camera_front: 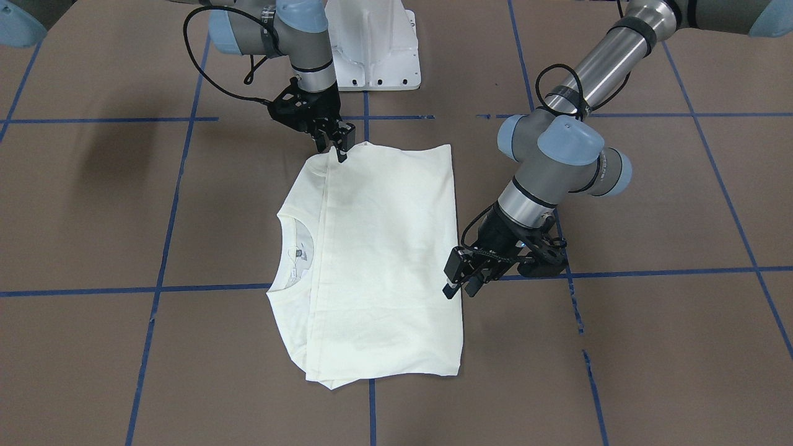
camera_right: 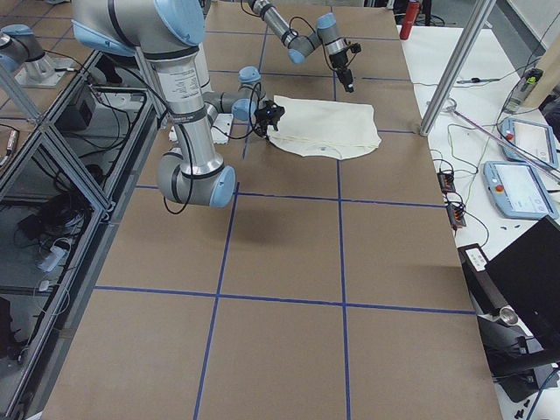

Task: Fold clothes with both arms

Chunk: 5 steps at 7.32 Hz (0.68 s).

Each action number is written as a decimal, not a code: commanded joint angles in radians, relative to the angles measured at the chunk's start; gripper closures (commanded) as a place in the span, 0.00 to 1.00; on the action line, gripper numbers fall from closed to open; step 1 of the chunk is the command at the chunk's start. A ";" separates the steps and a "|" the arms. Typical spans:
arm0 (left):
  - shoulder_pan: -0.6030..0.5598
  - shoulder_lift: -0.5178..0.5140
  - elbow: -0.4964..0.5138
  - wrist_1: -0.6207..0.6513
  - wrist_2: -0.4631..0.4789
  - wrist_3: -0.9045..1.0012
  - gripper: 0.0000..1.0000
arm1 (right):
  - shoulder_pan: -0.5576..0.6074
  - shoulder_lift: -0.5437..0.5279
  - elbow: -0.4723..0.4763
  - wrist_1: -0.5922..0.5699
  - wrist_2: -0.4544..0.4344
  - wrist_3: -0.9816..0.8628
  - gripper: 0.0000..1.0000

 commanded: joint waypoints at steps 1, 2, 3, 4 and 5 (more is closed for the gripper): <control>-0.001 0.004 -0.001 0.000 -0.001 0.000 0.41 | -0.003 -0.002 0.000 0.004 0.000 0.000 0.47; -0.001 0.004 -0.001 0.000 0.001 -0.002 0.41 | -0.006 -0.002 0.000 0.006 0.000 0.000 0.47; -0.001 0.004 -0.001 -0.001 0.001 -0.002 0.40 | -0.006 -0.002 -0.003 0.007 0.000 0.001 0.60; 0.001 0.004 -0.003 0.008 0.001 -0.002 0.40 | -0.004 -0.002 -0.003 0.010 -0.002 0.005 0.81; 0.001 0.004 -0.003 0.008 0.001 -0.002 0.40 | -0.001 -0.003 0.000 0.010 0.002 0.005 1.00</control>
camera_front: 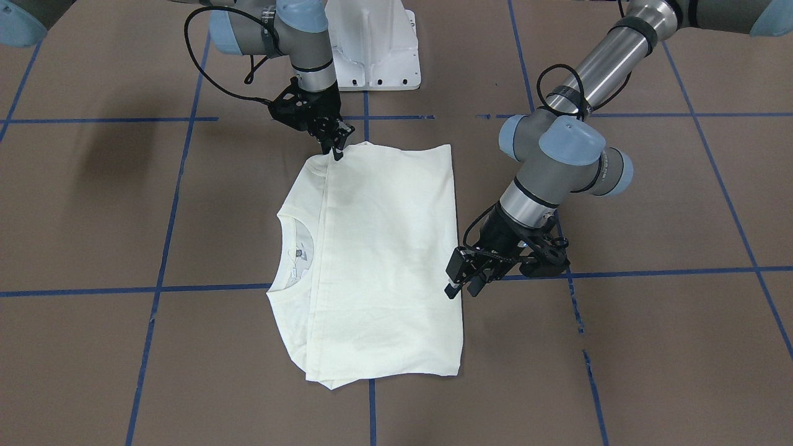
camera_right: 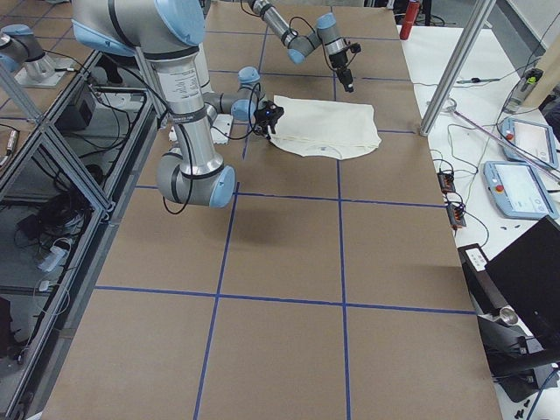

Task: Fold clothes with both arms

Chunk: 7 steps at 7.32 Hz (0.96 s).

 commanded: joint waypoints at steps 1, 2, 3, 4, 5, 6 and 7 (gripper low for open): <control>-0.001 0.000 -0.001 0.003 0.000 0.000 0.39 | 0.003 -0.001 0.003 0.001 0.003 0.000 1.00; -0.001 0.002 -0.001 0.003 -0.001 0.000 0.39 | 0.003 -0.001 0.010 0.001 0.002 -0.002 1.00; -0.001 0.002 -0.002 0.003 -0.001 0.000 0.39 | 0.006 -0.004 0.028 0.001 0.002 -0.008 1.00; 0.001 0.002 -0.004 0.004 -0.001 0.000 0.39 | 0.007 -0.007 0.034 0.001 0.003 -0.011 1.00; 0.001 0.002 -0.008 0.004 -0.001 0.000 0.39 | 0.010 -0.009 0.045 0.000 0.006 -0.011 1.00; 0.001 0.003 -0.020 0.004 -0.003 -0.018 0.39 | 0.010 -0.036 0.071 0.000 -0.001 -0.007 1.00; 0.007 0.020 -0.078 0.019 -0.008 -0.075 0.39 | 0.007 -0.061 0.094 0.000 0.000 -0.007 1.00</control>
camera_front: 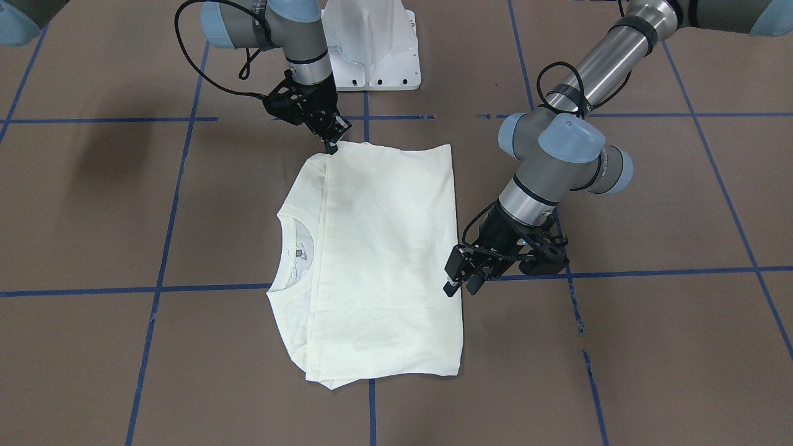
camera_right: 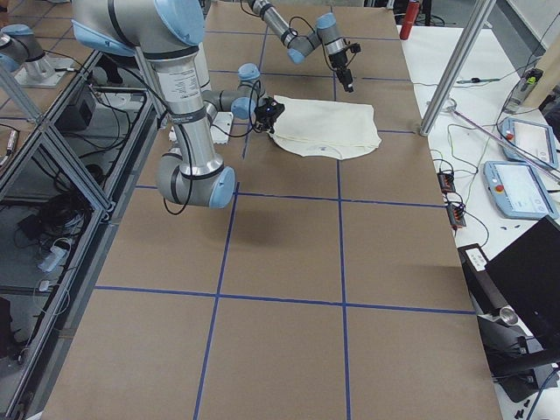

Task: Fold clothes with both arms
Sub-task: 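Move both grippers to the hem corners nearest the robot and grasp them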

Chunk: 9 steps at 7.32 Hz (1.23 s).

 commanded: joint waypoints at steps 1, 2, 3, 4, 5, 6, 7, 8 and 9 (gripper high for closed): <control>0.071 0.071 -0.173 0.061 0.002 -0.110 0.39 | -0.003 -0.036 0.057 -0.006 0.001 0.001 1.00; 0.137 0.155 -0.325 0.119 0.019 -0.179 0.38 | -0.006 -0.073 0.076 -0.006 0.001 0.001 1.00; 0.217 0.253 -0.460 0.162 0.084 -0.200 0.36 | -0.008 -0.076 0.081 -0.006 0.001 0.001 1.00; 0.304 0.318 -0.540 0.202 0.135 -0.248 0.34 | -0.011 -0.081 0.081 -0.006 0.001 0.001 1.00; 0.378 0.325 -0.552 0.246 0.184 -0.315 0.32 | -0.011 -0.081 0.085 -0.006 0.001 0.001 1.00; 0.438 0.320 -0.553 0.330 0.230 -0.355 0.31 | -0.011 -0.084 0.091 -0.006 0.001 0.001 1.00; 0.455 0.316 -0.556 0.371 0.235 -0.365 0.31 | -0.012 -0.089 0.094 -0.006 0.001 0.001 1.00; 0.469 0.319 -0.556 0.376 0.237 -0.379 0.31 | -0.012 -0.089 0.095 -0.006 0.001 0.001 1.00; 0.469 0.322 -0.556 0.377 0.237 -0.389 0.31 | -0.011 -0.089 0.101 -0.006 0.001 0.001 1.00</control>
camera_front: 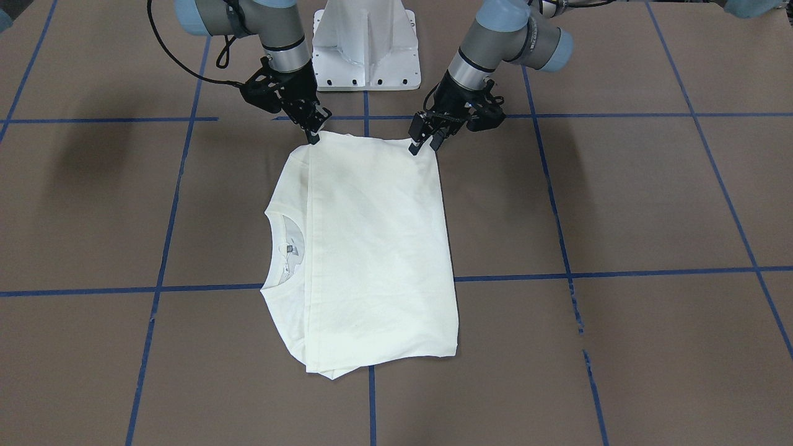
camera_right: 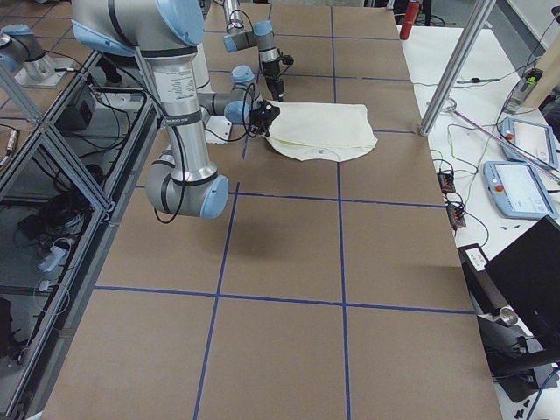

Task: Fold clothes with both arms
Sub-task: 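Move both grippers to the hem corners nearest the robot and grasp them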

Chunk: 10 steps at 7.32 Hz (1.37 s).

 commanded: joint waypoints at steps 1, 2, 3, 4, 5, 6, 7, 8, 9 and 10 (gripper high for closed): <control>0.012 0.003 -0.003 0.039 0.003 -0.019 0.31 | -0.001 -0.001 0.006 -0.002 0.000 0.000 1.00; 0.028 0.000 -0.001 0.104 0.003 -0.019 0.31 | -0.001 -0.002 0.006 0.000 0.000 0.000 1.00; 0.034 -0.001 -0.003 0.115 0.003 -0.022 0.32 | -0.002 -0.002 0.006 0.000 0.000 0.000 1.00; 0.043 -0.001 -0.001 0.115 0.003 -0.022 0.35 | -0.002 -0.002 0.006 -0.002 0.000 0.000 1.00; 0.043 -0.003 -0.003 0.115 0.001 -0.029 0.55 | -0.001 -0.002 0.006 0.000 0.000 0.000 1.00; 0.048 -0.004 -0.003 0.113 0.000 -0.058 1.00 | -0.001 -0.002 0.006 -0.002 0.000 0.000 1.00; 0.049 -0.004 -0.004 0.113 0.000 -0.059 1.00 | -0.001 -0.004 0.004 -0.002 0.000 0.000 1.00; 0.049 -0.006 -0.007 0.113 -0.002 -0.059 1.00 | -0.001 -0.010 0.006 0.000 0.000 0.000 1.00; 0.051 0.002 -0.050 0.118 -0.004 -0.059 1.00 | -0.002 -0.010 0.013 -0.002 0.000 0.000 1.00; 0.057 0.031 -0.140 0.133 -0.037 -0.060 1.00 | -0.008 -0.030 0.053 -0.002 0.000 0.003 1.00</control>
